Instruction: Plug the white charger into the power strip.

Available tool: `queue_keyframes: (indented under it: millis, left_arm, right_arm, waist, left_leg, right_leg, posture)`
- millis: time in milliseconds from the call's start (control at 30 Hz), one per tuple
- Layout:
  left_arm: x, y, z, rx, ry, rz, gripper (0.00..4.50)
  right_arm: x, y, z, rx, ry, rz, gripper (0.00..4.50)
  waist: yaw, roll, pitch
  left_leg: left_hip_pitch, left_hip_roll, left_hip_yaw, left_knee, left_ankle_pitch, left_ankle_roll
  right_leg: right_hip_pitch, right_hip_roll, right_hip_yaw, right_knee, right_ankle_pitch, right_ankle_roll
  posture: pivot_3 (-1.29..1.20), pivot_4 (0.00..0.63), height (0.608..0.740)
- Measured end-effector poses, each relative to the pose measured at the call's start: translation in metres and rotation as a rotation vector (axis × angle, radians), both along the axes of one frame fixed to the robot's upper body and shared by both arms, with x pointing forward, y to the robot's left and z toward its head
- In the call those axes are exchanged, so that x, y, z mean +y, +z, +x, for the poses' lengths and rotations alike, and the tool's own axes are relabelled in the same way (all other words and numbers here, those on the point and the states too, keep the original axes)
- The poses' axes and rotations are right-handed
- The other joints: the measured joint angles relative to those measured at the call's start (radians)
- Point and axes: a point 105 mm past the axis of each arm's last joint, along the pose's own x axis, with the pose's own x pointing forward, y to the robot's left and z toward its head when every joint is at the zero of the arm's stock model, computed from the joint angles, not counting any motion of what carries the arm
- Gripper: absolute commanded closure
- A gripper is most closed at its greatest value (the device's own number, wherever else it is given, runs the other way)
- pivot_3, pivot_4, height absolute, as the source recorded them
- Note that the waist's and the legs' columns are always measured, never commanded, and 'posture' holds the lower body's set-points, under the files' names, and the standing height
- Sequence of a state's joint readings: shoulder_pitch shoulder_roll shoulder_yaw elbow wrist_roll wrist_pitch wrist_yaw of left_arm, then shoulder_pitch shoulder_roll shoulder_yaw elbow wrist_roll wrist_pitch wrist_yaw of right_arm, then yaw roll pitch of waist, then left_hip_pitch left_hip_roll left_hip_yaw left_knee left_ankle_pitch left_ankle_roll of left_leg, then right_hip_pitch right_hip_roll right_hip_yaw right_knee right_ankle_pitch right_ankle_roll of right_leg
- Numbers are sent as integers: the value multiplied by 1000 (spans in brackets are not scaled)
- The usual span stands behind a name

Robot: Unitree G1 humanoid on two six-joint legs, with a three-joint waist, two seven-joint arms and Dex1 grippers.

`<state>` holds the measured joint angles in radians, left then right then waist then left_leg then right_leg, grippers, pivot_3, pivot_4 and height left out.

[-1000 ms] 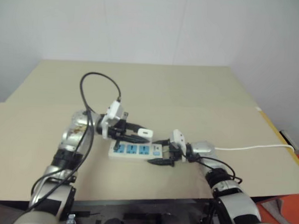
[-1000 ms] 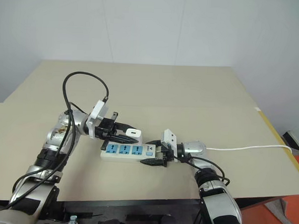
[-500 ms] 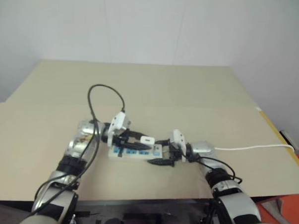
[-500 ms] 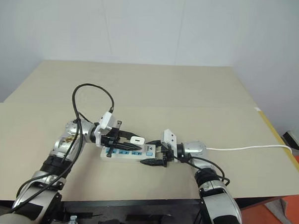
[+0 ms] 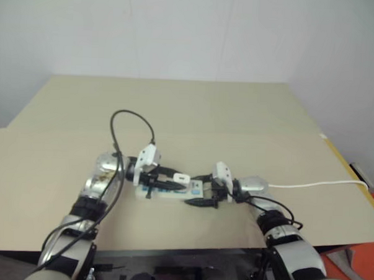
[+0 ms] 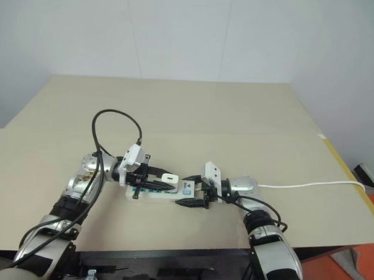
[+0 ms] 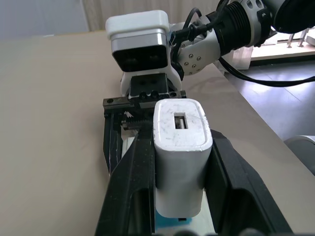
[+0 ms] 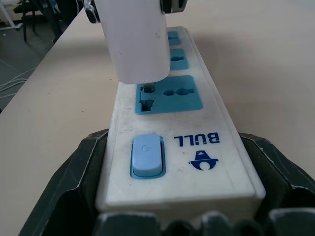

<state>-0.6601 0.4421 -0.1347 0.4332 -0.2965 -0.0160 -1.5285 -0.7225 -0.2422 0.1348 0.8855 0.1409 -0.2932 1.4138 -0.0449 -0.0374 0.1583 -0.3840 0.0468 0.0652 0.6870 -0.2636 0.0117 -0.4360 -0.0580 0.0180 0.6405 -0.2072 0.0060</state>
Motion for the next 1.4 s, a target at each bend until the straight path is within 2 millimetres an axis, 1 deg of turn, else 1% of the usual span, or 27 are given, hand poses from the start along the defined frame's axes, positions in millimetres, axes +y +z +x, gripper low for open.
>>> queue_keyframes:
  millis: [400, 933, 1200, 1300, 1400]
  left_arm:
    - [1, -4, -4, 25, 6, -19, 3504]
    - [-4, -4, -3, 8, 22, -31, 3504]
    - [-3, -8, -2, 13, 24, -14, 3504]
    - [-2, -13, -1, 33, 37, -7, 3504]
    - [-2, -15, 1, 31, 41, -6, 3504]
  right_arm:
    - [0, 0, 0, 3, 1, -3, 1062]
    - [1, 0, 1, 4, 2, -4, 1062]
    - [1, 0, 1, 4, 2, -4, 1062]
    - [1, 0, 1, 4, 2, -3, 1062]
    - [2, 0, 1, 4, 2, -4, 1062]
  waist:
    - [0, 0, 0]
    - [-1, 0, 0]
    - [-1, 0, 0]
    - [-2, 0, 0]
    - [-2, 0, 0]
  left_leg:
    - [0, 0, 0, 0, 0, 0]
    - [0, 0, 0, 0, 0, 0]
    - [1, 0, 0, 0, 0, 0]
    - [1, 0, 0, 0, 0, 0]
    - [1, 1, 0, 0, 0, 0]
  right_leg:
    - [0, 0, 0, 0, 0, 0]
    - [0, 0, 0, 0, 0, 0]
    - [0, 0, 0, 0, 0, 0]
    - [0, 0, 0, 0, 0, 0]
    - [0, 0, 0, 0, 0, 0]
  posture:
    - [0, 150, 740]
    - [0, 150, 740]
    - [0, 150, 740]
    - [0, 150, 740]
    - [0, 150, 740]
